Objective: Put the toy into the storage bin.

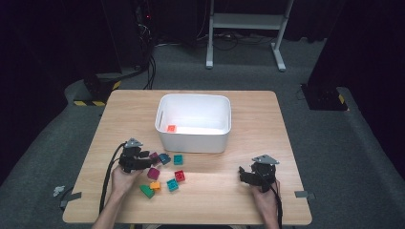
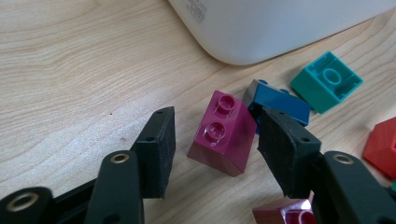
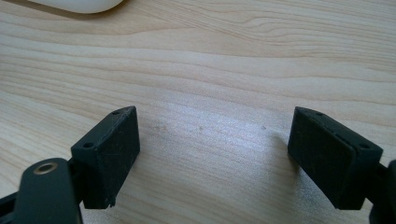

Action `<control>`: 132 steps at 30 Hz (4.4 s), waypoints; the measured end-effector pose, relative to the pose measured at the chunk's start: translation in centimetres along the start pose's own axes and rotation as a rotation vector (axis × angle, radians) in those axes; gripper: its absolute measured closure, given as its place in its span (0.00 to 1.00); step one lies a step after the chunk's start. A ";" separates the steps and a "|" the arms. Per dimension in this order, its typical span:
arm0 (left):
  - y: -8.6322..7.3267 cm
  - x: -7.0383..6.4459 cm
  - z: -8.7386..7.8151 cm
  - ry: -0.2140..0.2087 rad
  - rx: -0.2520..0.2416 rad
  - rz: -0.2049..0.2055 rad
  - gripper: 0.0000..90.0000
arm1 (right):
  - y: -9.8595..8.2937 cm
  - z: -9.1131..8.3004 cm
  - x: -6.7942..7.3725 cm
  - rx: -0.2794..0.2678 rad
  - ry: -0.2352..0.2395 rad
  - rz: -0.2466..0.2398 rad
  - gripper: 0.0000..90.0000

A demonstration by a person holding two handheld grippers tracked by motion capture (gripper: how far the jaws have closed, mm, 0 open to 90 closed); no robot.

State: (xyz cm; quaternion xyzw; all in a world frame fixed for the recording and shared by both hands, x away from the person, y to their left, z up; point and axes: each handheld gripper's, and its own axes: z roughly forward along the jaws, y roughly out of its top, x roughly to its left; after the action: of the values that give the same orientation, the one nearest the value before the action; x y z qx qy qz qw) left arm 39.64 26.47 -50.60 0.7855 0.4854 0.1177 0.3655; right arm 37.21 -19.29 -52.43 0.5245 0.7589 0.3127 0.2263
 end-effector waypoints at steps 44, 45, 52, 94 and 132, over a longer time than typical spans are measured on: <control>0.2 0.8 -1.1 0.008 -0.036 -0.013 0.65 | 0.0 0.0 0.0 0.000 0.000 0.000 0.18; 0.2 0.8 -1.2 0.006 -0.038 -0.017 0.65 | 0.0 0.0 0.0 0.000 0.000 0.000 0.18; 0.5 1.0 -2.0 0.011 -0.043 -0.022 0.65 | 0.0 0.0 0.0 0.000 0.000 0.000 0.18; 8.3 0.1 -8.6 -0.043 -0.124 -0.019 0.65 | 0.0 0.0 0.0 0.000 0.000 0.000 0.18; 18.7 -3.5 -5.6 -0.080 -0.121 0.044 0.65 | 0.0 0.0 0.0 0.000 0.000 -0.001 0.18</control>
State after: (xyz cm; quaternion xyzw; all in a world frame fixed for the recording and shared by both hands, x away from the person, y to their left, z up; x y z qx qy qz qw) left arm 47.47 21.18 -33.17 0.7764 0.4452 0.1235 0.4286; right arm 37.21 -19.29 -52.43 0.5243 0.7591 0.3127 0.2263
